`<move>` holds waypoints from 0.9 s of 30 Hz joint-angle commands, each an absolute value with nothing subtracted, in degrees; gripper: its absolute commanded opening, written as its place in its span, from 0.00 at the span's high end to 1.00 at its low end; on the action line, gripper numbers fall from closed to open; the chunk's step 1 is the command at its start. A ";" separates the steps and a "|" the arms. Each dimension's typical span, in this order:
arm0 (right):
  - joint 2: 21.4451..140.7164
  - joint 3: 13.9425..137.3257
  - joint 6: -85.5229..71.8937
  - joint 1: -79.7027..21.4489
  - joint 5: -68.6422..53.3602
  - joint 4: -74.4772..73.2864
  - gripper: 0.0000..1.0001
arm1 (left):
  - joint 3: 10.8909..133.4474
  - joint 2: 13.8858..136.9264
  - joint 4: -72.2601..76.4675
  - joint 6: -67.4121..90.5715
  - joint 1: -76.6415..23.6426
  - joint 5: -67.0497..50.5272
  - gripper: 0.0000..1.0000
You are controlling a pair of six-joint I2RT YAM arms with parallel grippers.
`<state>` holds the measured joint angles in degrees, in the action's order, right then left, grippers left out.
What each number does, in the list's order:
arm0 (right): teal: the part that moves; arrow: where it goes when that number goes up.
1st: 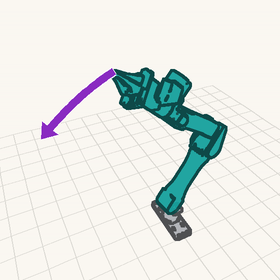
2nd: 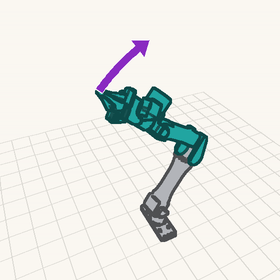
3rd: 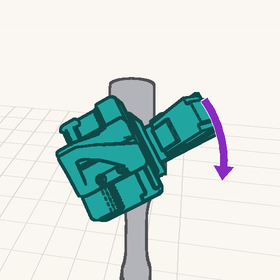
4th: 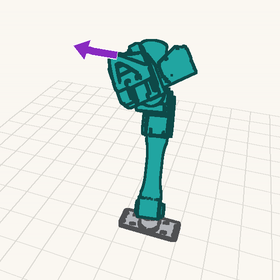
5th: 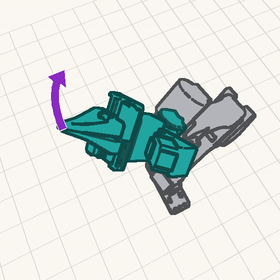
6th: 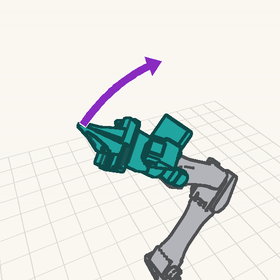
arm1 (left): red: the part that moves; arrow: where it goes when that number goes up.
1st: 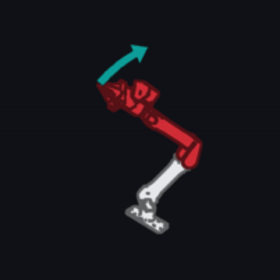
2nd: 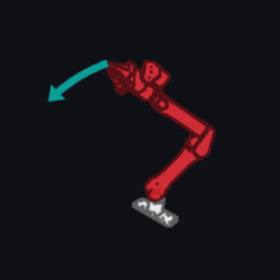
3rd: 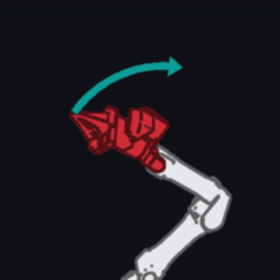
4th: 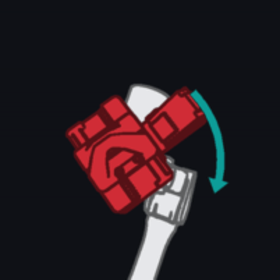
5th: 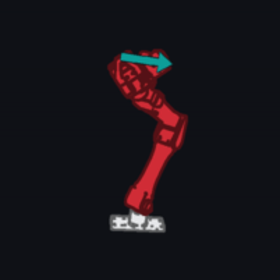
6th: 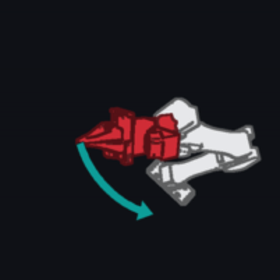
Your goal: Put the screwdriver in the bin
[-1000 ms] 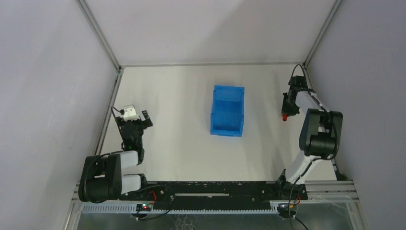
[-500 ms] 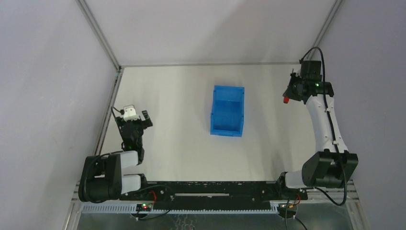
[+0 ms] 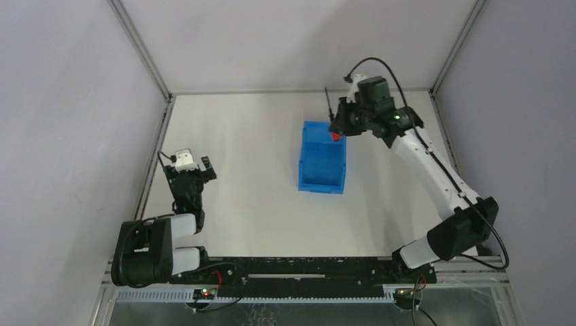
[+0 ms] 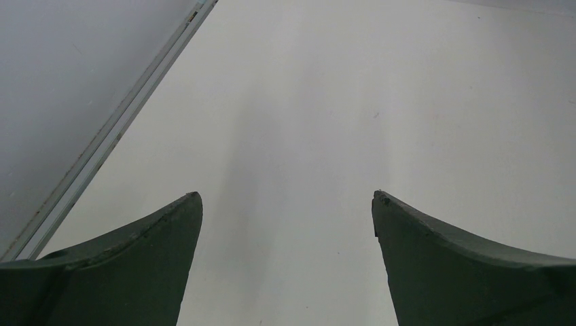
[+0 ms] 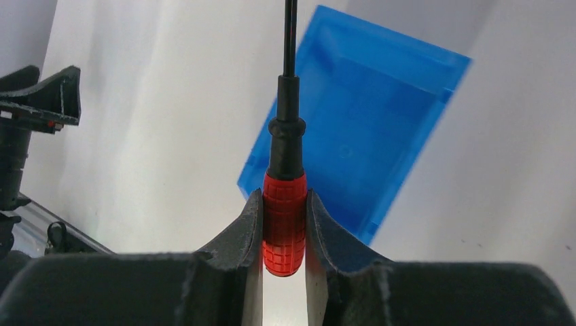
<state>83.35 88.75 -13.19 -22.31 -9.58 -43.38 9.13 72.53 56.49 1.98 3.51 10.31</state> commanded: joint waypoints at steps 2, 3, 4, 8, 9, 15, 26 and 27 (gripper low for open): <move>89.55 90.85 -13.83 -27.58 -5.54 -37.84 0.96 | 11.10 72.06 60.29 1.49 3.26 10.49 0.00; 90.72 90.61 -13.40 -28.52 -2.55 -37.61 0.96 | 11.14 72.07 60.29 1.49 3.26 10.47 0.00; 91.77 90.05 -12.84 -29.39 -1.36 -37.00 0.95 | 11.09 72.03 60.29 1.49 3.25 10.46 0.00; 95.08 85.25 -12.77 -32.59 5.65 -33.40 0.94 | 11.10 72.07 60.29 1.49 3.25 10.48 0.00; 95.76 83.73 -12.93 -32.96 6.45 -32.19 0.94 | 11.09 72.07 60.29 1.49 3.26 10.54 0.00; 100.83 77.58 -15.46 -35.35 12.58 -28.79 0.92 | 11.10 72.07 60.29 1.49 3.25 10.50 0.00; 110.43 75.72 -15.97 -37.18 17.66 -24.14 0.72 | 11.08 72.03 60.29 1.49 3.25 10.55 0.00; 110.62 75.68 -16.11 -37.18 17.67 -24.01 0.68 | 11.14 72.06 60.29 1.49 3.31 10.46 0.00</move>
<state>110.24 75.42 -14.50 -36.69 14.83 -27.73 9.13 72.53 56.49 1.98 3.51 10.31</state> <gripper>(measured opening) 0.287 0.996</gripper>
